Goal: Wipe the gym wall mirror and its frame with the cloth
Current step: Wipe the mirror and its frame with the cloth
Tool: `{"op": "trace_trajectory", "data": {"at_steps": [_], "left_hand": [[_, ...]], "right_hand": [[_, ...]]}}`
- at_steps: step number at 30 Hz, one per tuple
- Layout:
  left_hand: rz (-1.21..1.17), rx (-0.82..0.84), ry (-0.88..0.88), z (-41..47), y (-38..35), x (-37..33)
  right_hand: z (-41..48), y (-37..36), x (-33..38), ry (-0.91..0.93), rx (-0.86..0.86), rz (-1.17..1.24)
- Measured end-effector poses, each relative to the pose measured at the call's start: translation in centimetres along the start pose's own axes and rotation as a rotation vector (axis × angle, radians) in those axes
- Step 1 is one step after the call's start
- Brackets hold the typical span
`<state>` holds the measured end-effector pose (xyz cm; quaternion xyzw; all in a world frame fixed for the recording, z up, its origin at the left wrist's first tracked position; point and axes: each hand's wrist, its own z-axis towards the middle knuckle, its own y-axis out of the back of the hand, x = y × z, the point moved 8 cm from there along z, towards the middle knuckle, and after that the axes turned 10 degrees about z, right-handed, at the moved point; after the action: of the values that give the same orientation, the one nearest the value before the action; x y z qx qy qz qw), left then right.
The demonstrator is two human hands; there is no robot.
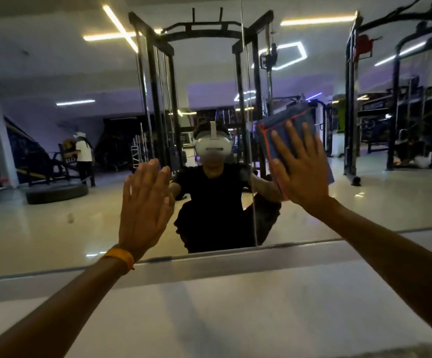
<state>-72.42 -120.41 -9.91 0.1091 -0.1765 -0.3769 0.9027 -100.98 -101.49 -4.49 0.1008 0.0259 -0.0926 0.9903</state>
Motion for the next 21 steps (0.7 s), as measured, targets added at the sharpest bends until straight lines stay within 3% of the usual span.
{"op": "trace_trajectory", "data": {"at_steps": [2,3,6,8,10,13,15,17,21], "left_hand": [[-0.043,0.002,0.016,1.1,-0.5,-2.2],[-0.06,0.008,0.007,1.5,-0.8,-3.4],[-0.068,0.012,-0.012,2.2,-1.5,-6.8],[-0.069,0.007,0.041,2.2,-1.9,-8.2],[-0.065,-0.009,0.096,2.1,-2.1,-9.0],[-0.016,0.008,-0.007,1.9,-2.4,-11.5],[-0.02,0.029,-0.054,1.9,-2.9,-13.3],[-0.037,0.032,-0.02,2.0,-3.4,-13.9],[0.001,0.006,-0.008,1.4,-4.1,-13.9]], "right_hand": [[-2.5,0.2,-1.2,-0.18,-0.078,0.029],[-4.7,-0.6,-0.1,-0.125,-0.057,0.011],[-13.3,-4.5,4.0,0.392,0.221,-0.037],[-15.3,-4.6,2.2,0.569,0.328,-0.086],[-13.4,-2.5,-1.5,0.506,0.281,-0.087],[-11.3,1.5,-8.5,0.129,0.17,-0.008],[-12.4,2.3,-9.7,-0.019,0.11,0.048],[-14.0,1.0,-6.9,0.031,0.104,0.051],[-16.0,-3.2,-0.7,0.416,0.321,0.055]]}}
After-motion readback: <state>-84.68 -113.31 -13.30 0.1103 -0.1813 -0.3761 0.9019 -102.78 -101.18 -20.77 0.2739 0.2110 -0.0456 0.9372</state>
